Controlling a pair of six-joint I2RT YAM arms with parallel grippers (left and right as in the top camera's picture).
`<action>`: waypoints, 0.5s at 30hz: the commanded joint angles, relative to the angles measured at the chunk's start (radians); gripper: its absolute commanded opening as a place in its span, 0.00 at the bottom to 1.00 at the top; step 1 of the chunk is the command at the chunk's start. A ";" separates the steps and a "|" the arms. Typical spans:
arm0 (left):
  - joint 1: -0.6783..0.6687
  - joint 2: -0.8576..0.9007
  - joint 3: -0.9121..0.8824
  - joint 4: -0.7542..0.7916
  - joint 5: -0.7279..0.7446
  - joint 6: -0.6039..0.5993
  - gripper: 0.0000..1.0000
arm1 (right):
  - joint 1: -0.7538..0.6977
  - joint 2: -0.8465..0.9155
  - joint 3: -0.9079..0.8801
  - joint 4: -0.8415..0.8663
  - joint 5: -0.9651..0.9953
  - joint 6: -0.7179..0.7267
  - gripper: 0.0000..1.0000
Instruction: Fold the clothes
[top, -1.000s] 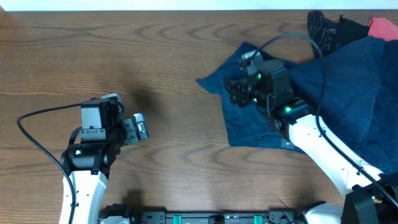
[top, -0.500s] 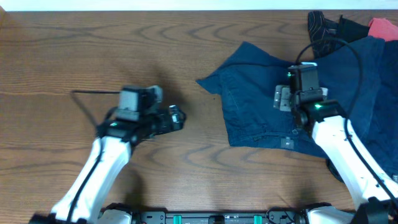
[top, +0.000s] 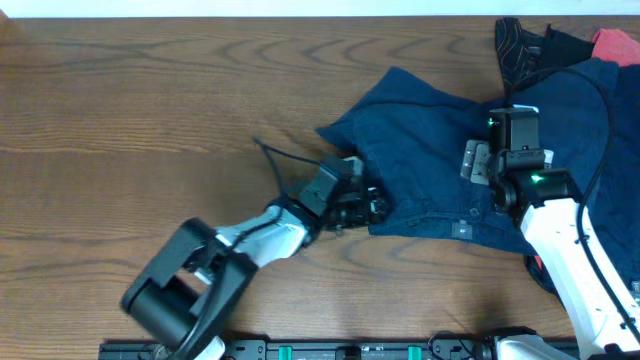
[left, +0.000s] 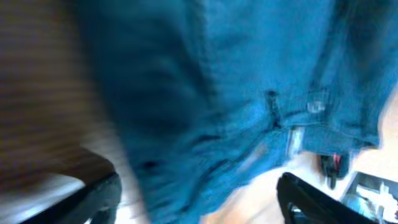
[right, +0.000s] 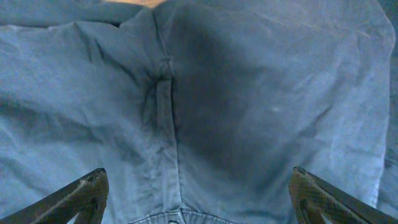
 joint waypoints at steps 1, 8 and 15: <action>-0.055 0.081 -0.009 0.065 -0.005 -0.093 0.58 | -0.013 -0.018 0.005 -0.008 0.018 0.019 0.91; -0.022 0.040 -0.009 -0.024 0.027 -0.043 0.06 | -0.014 -0.018 0.005 -0.021 0.018 0.019 0.91; 0.393 -0.298 0.036 -0.597 -0.006 0.292 0.06 | -0.025 -0.018 0.005 -0.032 0.018 0.019 0.94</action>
